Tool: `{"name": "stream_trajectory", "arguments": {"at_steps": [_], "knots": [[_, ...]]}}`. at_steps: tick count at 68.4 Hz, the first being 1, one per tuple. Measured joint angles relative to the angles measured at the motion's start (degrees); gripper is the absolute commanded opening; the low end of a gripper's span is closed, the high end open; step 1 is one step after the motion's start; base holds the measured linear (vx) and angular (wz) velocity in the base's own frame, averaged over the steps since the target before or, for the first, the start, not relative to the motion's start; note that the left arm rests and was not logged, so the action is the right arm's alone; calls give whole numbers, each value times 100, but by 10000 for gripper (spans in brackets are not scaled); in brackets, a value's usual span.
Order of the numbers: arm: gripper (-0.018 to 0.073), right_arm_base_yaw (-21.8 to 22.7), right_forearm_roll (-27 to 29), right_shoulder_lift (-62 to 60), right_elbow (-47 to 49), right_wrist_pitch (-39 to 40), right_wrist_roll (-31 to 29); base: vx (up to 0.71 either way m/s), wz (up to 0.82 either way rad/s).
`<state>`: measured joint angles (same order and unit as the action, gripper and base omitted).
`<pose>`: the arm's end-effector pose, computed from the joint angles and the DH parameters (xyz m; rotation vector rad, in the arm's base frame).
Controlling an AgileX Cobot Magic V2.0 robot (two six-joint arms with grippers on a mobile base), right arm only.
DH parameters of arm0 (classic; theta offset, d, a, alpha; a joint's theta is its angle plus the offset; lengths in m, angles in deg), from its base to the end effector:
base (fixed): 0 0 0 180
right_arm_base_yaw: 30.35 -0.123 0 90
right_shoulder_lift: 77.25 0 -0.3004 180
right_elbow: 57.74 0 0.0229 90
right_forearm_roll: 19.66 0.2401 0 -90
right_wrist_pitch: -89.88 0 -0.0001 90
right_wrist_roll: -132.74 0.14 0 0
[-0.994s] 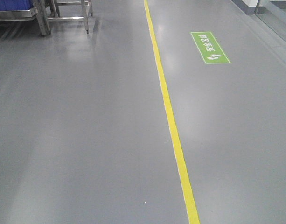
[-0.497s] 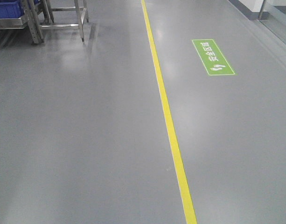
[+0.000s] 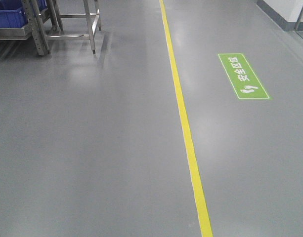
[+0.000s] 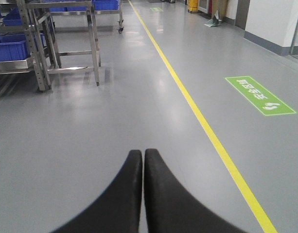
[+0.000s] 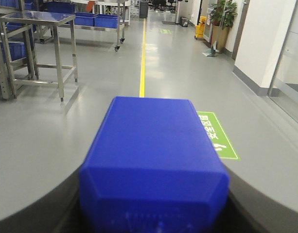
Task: Pour parts from conveyor to right shelf
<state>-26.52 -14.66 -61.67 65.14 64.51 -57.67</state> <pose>0.0718 0.0004 0.2774 -0.0585 1.7100 -0.0942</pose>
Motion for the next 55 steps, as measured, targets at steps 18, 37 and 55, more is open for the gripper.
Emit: {"name": "stream_trajectory", "arguments": {"at_steps": [18, 37, 55], "knots": [[-6, 0, 0, 0, 0, 0, 0, 66, 4], [-6, 0, 0, 0, 0, 0, 0, 75, -8], [-6, 0, 0, 0, 0, 0, 0, 81, -12]]}}
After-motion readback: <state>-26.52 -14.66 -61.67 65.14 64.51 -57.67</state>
